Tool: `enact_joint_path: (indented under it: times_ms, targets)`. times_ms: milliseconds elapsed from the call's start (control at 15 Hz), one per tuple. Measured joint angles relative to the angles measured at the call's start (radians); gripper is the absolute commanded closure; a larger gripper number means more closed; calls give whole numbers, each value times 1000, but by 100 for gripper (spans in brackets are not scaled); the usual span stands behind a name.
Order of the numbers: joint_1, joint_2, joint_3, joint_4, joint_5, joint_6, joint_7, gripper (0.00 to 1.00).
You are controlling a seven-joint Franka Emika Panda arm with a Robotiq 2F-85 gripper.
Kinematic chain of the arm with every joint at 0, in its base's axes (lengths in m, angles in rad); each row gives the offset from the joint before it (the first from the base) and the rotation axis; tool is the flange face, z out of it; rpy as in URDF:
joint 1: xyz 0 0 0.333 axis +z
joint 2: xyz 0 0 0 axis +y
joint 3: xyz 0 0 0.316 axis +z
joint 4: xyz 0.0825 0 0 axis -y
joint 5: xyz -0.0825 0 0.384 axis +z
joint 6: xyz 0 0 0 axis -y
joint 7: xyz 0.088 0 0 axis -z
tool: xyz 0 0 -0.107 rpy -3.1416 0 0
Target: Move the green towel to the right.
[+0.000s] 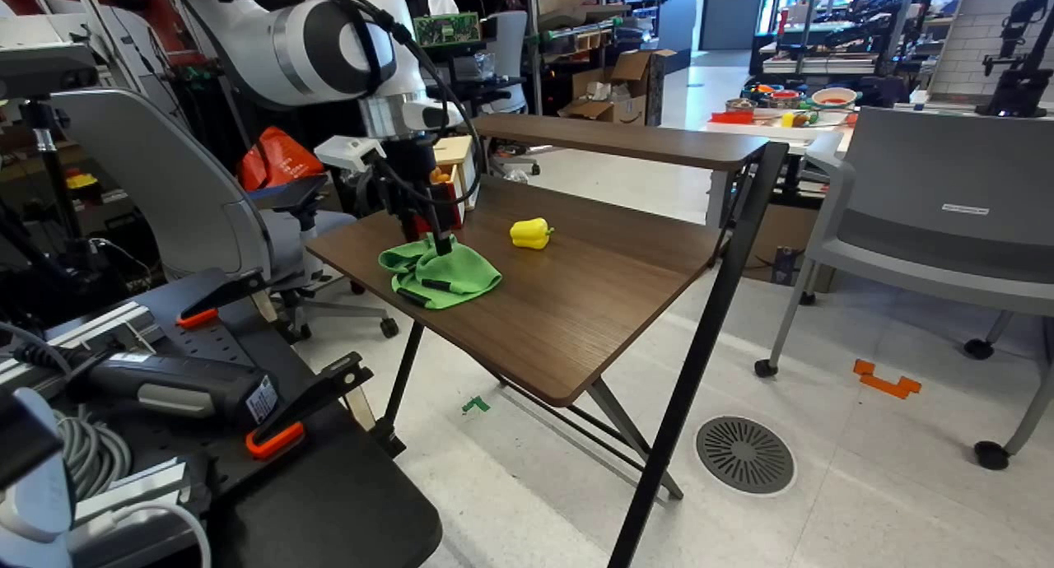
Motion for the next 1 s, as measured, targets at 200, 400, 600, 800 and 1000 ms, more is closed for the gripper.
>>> enact_joint_path:
  times_ms: [200, 400, 600, 800, 1000]
  targets:
    - [1, 59, -2, 53, 57, 0, -40, 0]
    - [-2, 107, -21, 89, 76, -2, -54, 0]
    - [-9, 142, -39, 112, 92, -3, -59, 0]
    - [-25, 161, -54, 125, 109, -6, -66, 0]
    - [-57, 171, -72, 131, 130, -7, -71, 0]
